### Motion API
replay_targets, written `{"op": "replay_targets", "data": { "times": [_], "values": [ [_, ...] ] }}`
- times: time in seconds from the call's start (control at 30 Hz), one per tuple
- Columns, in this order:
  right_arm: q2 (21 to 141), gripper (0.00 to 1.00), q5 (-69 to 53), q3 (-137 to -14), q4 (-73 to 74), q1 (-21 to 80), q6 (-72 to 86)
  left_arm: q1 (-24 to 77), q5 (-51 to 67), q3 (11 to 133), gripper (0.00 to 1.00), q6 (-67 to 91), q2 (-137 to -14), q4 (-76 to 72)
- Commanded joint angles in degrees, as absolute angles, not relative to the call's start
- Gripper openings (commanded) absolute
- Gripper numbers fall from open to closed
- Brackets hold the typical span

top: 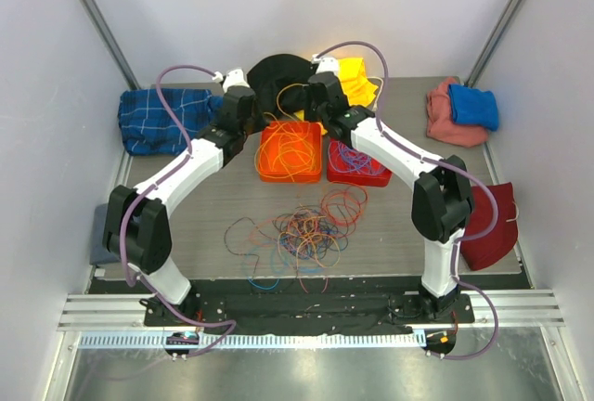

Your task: Untangle the cables

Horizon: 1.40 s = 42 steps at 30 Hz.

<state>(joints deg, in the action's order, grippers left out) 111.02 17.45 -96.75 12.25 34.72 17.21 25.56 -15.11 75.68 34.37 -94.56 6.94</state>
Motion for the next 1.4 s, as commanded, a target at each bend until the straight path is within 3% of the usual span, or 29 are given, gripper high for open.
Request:
{"op": "replay_targets", "data": {
  "times": [0.0, 0.27, 0.63, 0.7, 0.73, 0.83, 0.9, 1.1, 1.27, 1.37],
  "values": [
    [107.6, 0.01, 16.7, -102.4, 7.7, 34.8, 16.6, 25.0, -13.1, 77.0, 0.00, 34.8, -93.3, 0.9],
    [111.5, 0.01, 17.1, -107.7, 10.1, 34.5, 14.9, 24.6, -13.1, 75.9, 0.00, 35.1, -93.3, 0.9],
    [112.1, 0.01, 14.9, -90.4, 4.1, 34.4, 18.8, 24.7, -11.1, 73.5, 0.00, 35.6, -95.1, 1.2],
    [111.7, 0.10, 14.8, -89.1, 6.0, 34.3, 19.0, 24.7, -11.3, 73.7, 0.00, 35.9, -96.1, 2.8],
    [111.7, 0.22, 14.3, -89.4, 7.3, 34.3, 19.1, 24.7, -11.6, 74.1, 0.00, 35.9, -96.4, 3.6],
    [111.2, 0.41, 15.9, -89.8, 11.6, 34.9, 18.5, 24.7, -12.0, 75.1, 0.00, 35.9, -98.0, 6.2],
    [110.3, 0.46, 17.3, -89.7, 14.7, 35.3, 17.3, 24.6, -12.1, 75.5, 0.00, 35.4, -98.3, 7.7],
    [107.3, 0.51, 23.7, -88.2, 21.3, 37.2, 15.5, 24.8, -12.7, 75.1, 0.00, 35.2, -99.1, 8.8],
    [102.3, 0.50, 26.1, -84.6, 21.0, 39.4, 15.5, 25.7, -11.6, 74.9, 0.05, 34.1, -98.0, 8.8],
    [97.7, 0.49, 26.1, -81.0, 18.6, 40.2, 16.8, 27.3, -12.1, 73.8, 0.00, 32.0, -96.5, 9.1]
  ]
}}
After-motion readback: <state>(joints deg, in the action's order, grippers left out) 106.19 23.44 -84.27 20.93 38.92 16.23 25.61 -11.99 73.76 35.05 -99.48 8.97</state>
